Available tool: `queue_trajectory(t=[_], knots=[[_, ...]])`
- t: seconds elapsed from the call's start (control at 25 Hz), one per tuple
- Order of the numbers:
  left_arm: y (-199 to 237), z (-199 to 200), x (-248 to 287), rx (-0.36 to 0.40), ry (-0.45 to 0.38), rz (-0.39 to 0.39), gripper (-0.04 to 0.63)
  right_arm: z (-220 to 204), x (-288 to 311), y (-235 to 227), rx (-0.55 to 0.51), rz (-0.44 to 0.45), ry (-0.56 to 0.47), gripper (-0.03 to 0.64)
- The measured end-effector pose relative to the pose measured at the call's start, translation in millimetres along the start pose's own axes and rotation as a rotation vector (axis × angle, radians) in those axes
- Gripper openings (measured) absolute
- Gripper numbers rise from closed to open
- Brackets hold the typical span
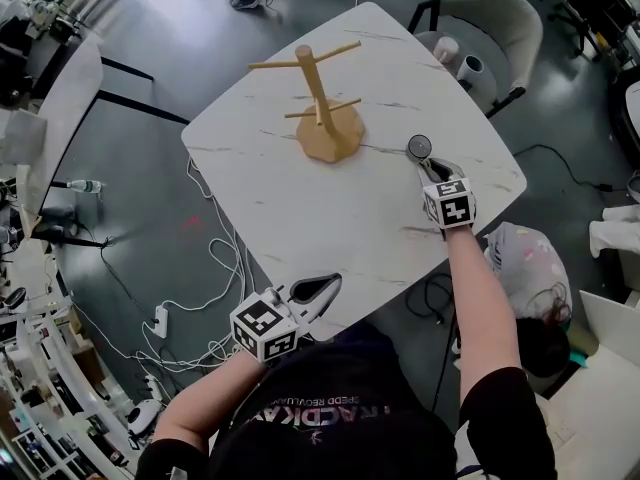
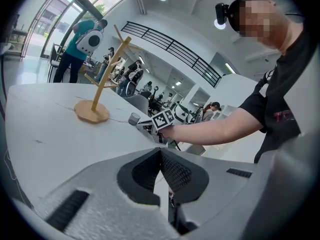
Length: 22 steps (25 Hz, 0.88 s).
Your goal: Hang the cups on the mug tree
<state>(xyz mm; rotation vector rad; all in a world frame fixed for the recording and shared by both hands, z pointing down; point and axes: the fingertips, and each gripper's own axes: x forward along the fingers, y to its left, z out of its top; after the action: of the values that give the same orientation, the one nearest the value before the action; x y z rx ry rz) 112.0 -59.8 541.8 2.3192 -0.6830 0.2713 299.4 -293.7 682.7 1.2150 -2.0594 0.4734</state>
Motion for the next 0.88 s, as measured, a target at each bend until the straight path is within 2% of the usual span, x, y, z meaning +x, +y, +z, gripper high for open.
queue_trajectory(t=[0.16, 0.56, 0.88], knots=[[-1.7, -1.3, -1.4, 0.002, 0.003, 0.000, -0.003, 2.0, -0.8, -1.4, 0.001, 0.003, -0.003, 0.046], [-5.0, -6.7, -8.2, 0.001, -0.006, 0.002, -0.003, 6.3, -21.3, 5.0, 0.048, 0.003, -0.084, 0.043], [-10.3, -8.6, -9.7, 0.013, -0.019, -0.013, -0.003, 21.5, -39.3, 14.5, 0.028, 0.002, -0.147, 0.043]])
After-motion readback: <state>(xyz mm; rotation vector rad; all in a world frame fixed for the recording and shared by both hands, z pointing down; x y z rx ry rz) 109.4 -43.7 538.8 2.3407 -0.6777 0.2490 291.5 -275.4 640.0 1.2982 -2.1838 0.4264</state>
